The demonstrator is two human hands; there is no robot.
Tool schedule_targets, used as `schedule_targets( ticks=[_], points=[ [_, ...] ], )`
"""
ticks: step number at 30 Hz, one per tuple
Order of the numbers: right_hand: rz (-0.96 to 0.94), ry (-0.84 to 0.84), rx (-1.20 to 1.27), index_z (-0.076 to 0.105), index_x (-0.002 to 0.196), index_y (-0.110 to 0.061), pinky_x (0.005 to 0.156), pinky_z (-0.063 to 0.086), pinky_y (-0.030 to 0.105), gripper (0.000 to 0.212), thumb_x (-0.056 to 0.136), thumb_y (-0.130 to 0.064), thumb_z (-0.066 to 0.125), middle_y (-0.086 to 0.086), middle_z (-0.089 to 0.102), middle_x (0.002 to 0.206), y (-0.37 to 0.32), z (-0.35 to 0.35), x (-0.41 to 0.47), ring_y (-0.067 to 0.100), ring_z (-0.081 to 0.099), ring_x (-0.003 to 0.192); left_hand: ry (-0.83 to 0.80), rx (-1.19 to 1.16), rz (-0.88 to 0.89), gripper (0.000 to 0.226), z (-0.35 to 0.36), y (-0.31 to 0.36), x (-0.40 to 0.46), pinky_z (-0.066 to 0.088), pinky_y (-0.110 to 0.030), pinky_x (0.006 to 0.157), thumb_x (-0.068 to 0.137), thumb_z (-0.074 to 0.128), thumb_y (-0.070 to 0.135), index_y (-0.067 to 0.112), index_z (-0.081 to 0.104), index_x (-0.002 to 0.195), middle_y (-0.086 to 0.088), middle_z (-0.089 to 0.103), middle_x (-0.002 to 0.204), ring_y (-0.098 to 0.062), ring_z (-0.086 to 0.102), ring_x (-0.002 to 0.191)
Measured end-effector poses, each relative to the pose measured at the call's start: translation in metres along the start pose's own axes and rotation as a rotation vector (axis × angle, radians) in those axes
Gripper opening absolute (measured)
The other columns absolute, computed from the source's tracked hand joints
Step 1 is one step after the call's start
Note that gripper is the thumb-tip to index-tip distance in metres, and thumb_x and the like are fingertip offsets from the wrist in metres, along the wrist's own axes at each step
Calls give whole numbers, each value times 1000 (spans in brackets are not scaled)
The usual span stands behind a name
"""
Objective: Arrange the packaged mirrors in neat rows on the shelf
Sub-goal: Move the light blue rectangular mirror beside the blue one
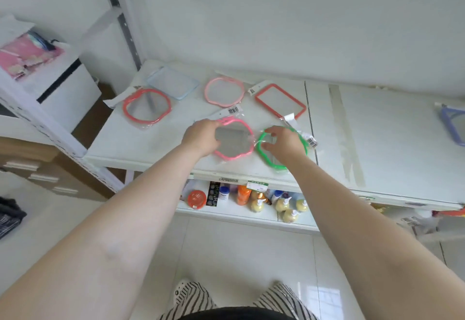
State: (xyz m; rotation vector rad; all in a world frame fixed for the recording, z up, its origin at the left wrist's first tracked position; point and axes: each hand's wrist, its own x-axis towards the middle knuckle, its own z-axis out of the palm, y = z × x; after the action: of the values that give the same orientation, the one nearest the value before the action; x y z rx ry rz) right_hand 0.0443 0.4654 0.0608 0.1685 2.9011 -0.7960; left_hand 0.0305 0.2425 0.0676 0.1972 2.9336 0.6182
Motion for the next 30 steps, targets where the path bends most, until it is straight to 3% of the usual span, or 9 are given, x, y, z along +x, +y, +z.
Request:
schedule_targets(
  ticks=[5,17,22,27,30],
  points=[
    [9,7,-4,58,128,-24,87,52,37,46,83,-28,68,3,62,125,-49,22,2,26,60,111,9,-55,-14,50,-23,-50,14,43,-38,103,84,62,18,18,53,134,-10,57,133,-30,52,125],
    [-88,-95,-10,57,129,-23,95,46,32,45,85,-27,67,1,61,128,-126,58,77,21,55,120,0,-58,-117,56,-52,-108,57,40,-35,106,84,64,19,19,48,138,-8,53,139,-26,49,129],
    [-146,-153,-3,56,131,-21,94,43,31,46,86,-24,66,4,60,127,-167,76,110,23,57,117,35,-24,-192,33,-73,-148,71,47,-35,92,82,63,20,18,62,115,-7,63,123,-29,57,115],
    [-134,-126,-6,56,130,-22,96,44,33,45,86,-27,66,3,61,124,-188,86,135,21,54,119,70,0,-178,39,-84,-178,101,44,-32,88,82,61,18,23,60,121,-4,62,123,-26,56,117],
    [-83,-102,-2,56,129,-22,96,45,32,45,86,-27,66,3,61,123,-201,92,146,21,54,119,29,-59,-162,49,-91,-198,123,43,-33,100,83,60,18,25,54,130,-2,57,133,-24,51,124]
  ],
)
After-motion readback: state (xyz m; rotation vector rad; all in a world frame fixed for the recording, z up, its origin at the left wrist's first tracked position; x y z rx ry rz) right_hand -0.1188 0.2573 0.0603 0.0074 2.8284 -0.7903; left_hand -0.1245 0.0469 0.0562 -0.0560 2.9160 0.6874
